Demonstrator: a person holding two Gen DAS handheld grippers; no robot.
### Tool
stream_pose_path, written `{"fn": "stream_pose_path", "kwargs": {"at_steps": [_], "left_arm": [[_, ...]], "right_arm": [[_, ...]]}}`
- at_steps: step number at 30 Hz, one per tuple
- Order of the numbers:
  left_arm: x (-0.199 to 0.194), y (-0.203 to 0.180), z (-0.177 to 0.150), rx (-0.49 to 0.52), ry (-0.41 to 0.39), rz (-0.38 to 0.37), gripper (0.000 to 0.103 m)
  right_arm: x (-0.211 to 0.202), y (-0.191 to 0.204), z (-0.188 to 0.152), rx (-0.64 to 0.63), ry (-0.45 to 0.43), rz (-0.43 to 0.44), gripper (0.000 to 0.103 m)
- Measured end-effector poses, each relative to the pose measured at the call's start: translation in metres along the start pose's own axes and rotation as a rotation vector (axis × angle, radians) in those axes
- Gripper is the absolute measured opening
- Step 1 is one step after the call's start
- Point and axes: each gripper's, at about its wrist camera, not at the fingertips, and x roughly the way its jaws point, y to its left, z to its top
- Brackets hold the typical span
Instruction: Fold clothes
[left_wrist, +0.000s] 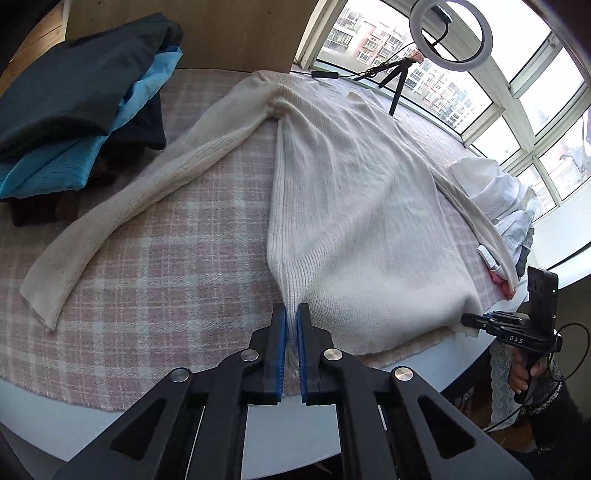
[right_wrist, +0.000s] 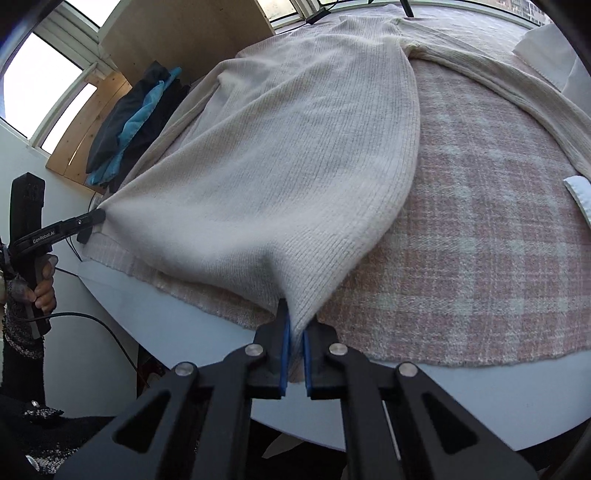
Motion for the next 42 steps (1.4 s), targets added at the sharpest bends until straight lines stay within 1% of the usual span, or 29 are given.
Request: {"fn": "stream_pose_path", "kwargs": {"at_steps": [1,3,5,6,7,8,10,11,13,14,15,16,18,20,22,24,26,27,29,30,31,33,35,37,38,40,42], "left_arm": [[-0.009,-0.005,0.000,0.016,-0.011,-0.015,0.005],[-0.026,-0.020,-0.003,0.050,-0.027,-0.042,0.005],[-0.036,-0.034,-0.012,0.101,-0.026,-0.048,0.005],[-0.037,-0.039,-0.016,0.116,-0.020,-0.049,0.005],[-0.033,-0.040,-0.020,0.121,-0.008,-0.046,0.005],[-0.030,-0.041,-0.024,0.124,0.004,-0.043,0.005],[-0.013,-0.035,-0.032,0.104,0.052,-0.039,0.005],[-0.003,-0.030,-0.035,0.090,0.086,-0.044,0.005],[0.017,-0.019,-0.042,0.072,0.169,-0.023,0.006],[0.022,-0.014,-0.042,0.066,0.188,-0.003,0.005],[0.027,-0.009,-0.040,0.061,0.204,0.019,0.005],[0.026,-0.006,-0.033,0.068,0.191,0.041,0.005],[0.023,-0.002,-0.011,0.094,0.142,0.085,0.005],[0.029,0.000,0.024,0.096,0.102,0.071,0.005],[0.036,0.002,0.059,0.094,0.065,0.052,0.005],[0.051,0.000,0.096,0.112,0.034,0.071,0.005],[0.068,-0.002,0.131,0.121,0.004,0.088,0.006],[0.077,-0.003,0.145,0.128,-0.012,0.117,0.008],[0.098,-0.008,0.168,0.159,-0.029,0.184,0.008],[0.109,-0.010,0.176,0.189,-0.021,0.211,0.009],[0.120,-0.011,0.182,0.226,-0.005,0.234,0.012],[0.143,-0.008,0.191,0.281,0.045,0.257,0.018],[0.162,0.000,0.196,0.302,0.098,0.276,0.019],[0.171,0.009,0.200,0.292,0.110,0.284,0.019],[0.175,0.014,0.202,0.286,0.115,0.288,0.019],[0.177,0.023,0.204,0.282,0.114,0.299,0.005],[0.174,0.028,0.206,0.285,0.099,0.312,0.005]], "right_arm": [[-0.019,0.001,0.007,0.000,-0.029,0.014,0.006],[-0.062,0.007,0.022,-0.025,-0.085,0.014,0.005],[-0.108,0.016,0.031,-0.078,-0.149,-0.019,0.005],[-0.125,0.019,0.034,-0.100,-0.174,-0.045,0.005],[-0.135,0.020,0.035,-0.105,-0.181,-0.062,0.005],[-0.136,0.019,0.033,-0.097,-0.172,-0.063,0.005],[-0.122,0.016,0.026,-0.077,-0.127,-0.051,0.006],[-0.105,0.013,0.021,-0.073,-0.078,-0.054,0.007],[-0.069,0.007,0.010,-0.071,0.051,-0.104,0.008],[-0.055,0.004,0.006,-0.073,0.107,-0.132,0.008],[-0.047,0.001,0.003,-0.074,0.140,-0.155,0.008],[-0.045,-0.001,0.004,-0.072,0.146,-0.159,0.008],[-0.052,-0.006,0.013,-0.062,0.117,-0.135,0.009],[-0.067,-0.012,0.030,-0.036,0.054,-0.118,0.022],[-0.077,-0.021,0.055,0.000,-0.020,-0.122,0.028],[-0.081,-0.033,0.085,0.040,-0.101,-0.146,0.029],[-0.078,-0.047,0.113,0.115,-0.175,-0.191,0.029],[-0.074,-0.054,0.125,0.160,-0.210,-0.208,0.029],[-0.061,-0.073,0.147,0.257,-0.231,-0.196,0.029],[-0.053,-0.083,0.158,0.306,-0.235,-0.185,0.029],[-0.046,-0.092,0.169,0.356,-0.239,-0.173,0.029],[-0.032,-0.105,0.185,0.415,-0.231,-0.139,0.029],[-0.018,-0.113,0.196,0.440,-0.218,-0.138,0.029],[-0.007,-0.121,0.205,0.455,-0.211,-0.135,0.029],[-0.002,-0.124,0.210,0.460,-0.207,-0.137,0.030],[0.008,-0.130,0.218,0.469,-0.197,-0.146,0.032],[0.018,-0.135,0.225,0.470,-0.183,-0.155,0.032]]}}
